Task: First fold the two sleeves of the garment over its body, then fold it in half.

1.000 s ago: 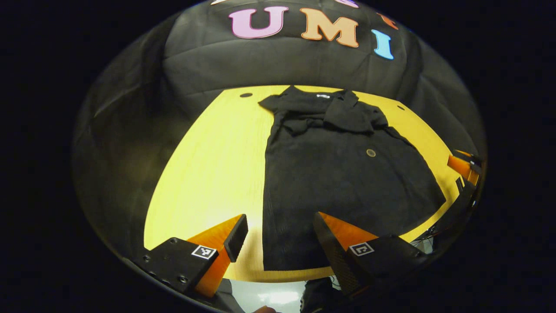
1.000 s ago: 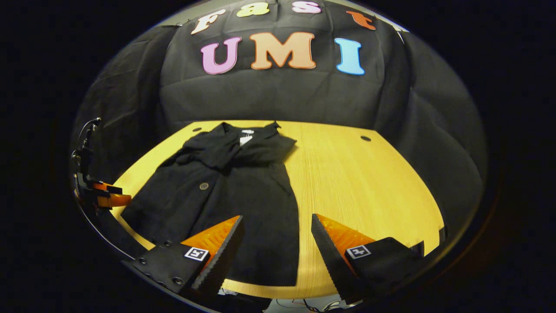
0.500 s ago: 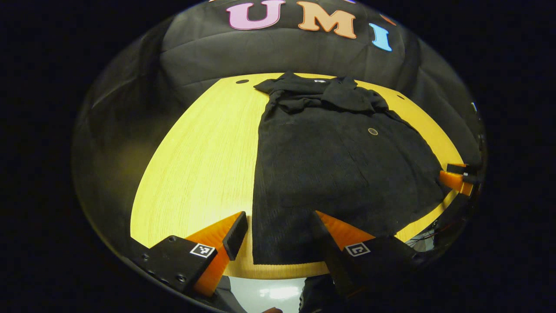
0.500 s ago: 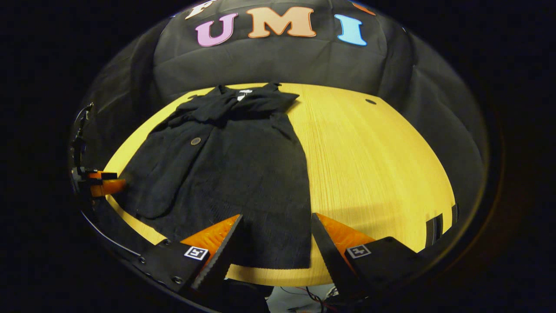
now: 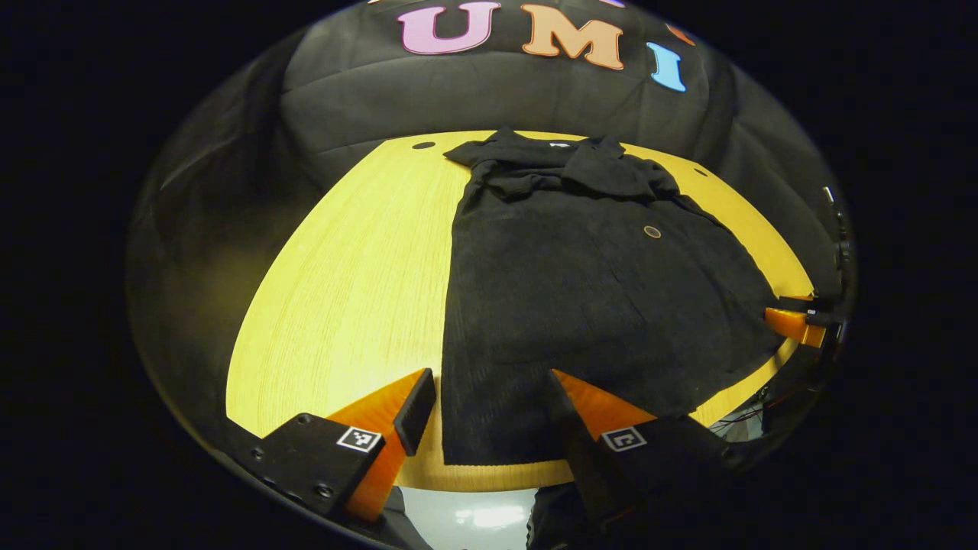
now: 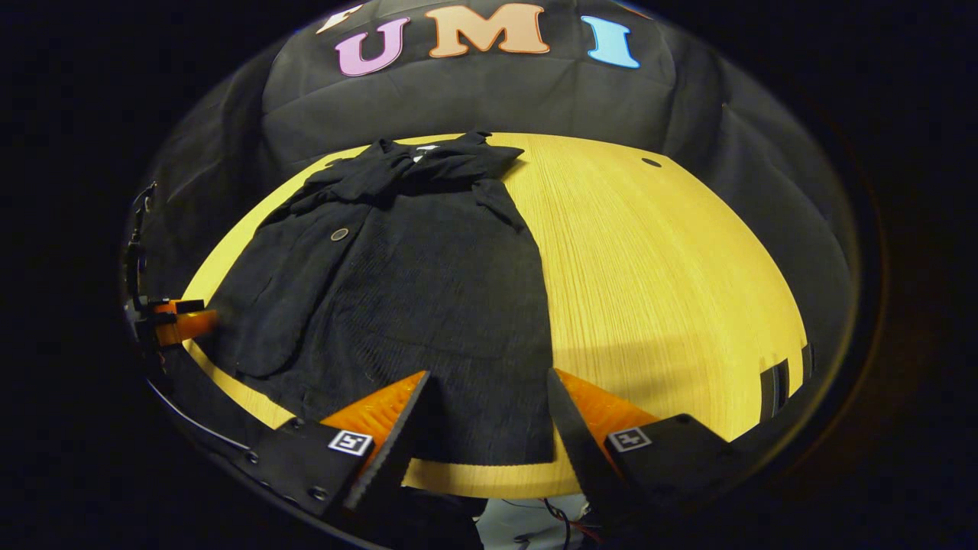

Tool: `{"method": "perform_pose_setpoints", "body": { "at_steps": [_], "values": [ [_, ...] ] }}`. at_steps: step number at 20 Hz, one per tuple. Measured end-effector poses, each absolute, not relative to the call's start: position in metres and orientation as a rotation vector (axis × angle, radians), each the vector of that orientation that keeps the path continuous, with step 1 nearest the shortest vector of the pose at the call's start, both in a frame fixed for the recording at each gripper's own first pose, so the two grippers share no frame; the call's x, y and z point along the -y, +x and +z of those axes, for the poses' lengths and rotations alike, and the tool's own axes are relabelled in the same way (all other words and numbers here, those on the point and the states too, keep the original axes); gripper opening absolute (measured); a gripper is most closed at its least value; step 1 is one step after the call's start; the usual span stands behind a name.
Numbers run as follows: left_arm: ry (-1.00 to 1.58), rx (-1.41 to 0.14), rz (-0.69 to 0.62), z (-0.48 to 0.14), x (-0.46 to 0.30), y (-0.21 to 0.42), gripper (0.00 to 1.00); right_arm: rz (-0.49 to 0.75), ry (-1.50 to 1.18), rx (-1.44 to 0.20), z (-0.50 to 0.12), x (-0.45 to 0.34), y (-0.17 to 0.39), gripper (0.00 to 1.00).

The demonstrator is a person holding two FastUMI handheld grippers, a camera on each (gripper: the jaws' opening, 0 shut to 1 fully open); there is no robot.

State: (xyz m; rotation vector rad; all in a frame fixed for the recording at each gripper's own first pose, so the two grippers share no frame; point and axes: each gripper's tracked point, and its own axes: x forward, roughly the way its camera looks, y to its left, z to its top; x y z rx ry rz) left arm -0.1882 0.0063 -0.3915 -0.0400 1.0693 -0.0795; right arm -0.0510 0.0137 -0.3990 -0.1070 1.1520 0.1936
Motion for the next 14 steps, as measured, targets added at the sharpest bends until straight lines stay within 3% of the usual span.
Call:
{"method": "perform_pose_setpoints", "body": {
  "at_steps": [1,2,5,6,7,8,14],
  "values": [
    [-0.044,-1.062,-0.088,-0.391,-0.003,-0.188,0.80,0.212,-0.104,-1.152,-0.400,-0.019,-0.051,0.90],
    [-0.056,-1.054,-0.086,-0.390,0.000,-0.186,0.76,0.239,-0.094,-1.153,-0.402,-0.025,-0.052,0.70],
    [-0.143,-1.023,-0.038,-0.393,0.009,-0.181,0.21,0.264,-0.047,-1.199,-0.402,-0.036,-0.055,0.08],
    [-0.163,-1.028,-0.025,-0.392,0.010,-0.181,0.03,0.267,-0.040,-1.217,-0.402,-0.034,-0.057,0.08],
    [-0.190,-1.036,-0.016,-0.392,0.011,-0.182,0.00,0.262,0.003,-1.224,-0.400,-0.036,-0.054,0.07],
    [-0.233,-1.033,-0.005,-0.390,0.011,-0.179,0.00,0.264,0.053,-1.231,-0.396,-0.039,-0.053,0.04],
    [-0.360,-0.922,-0.032,-0.329,0.005,-0.133,0.00,0.302,0.203,-1.050,-0.324,-0.055,-0.008,0.02]
  ]
}}
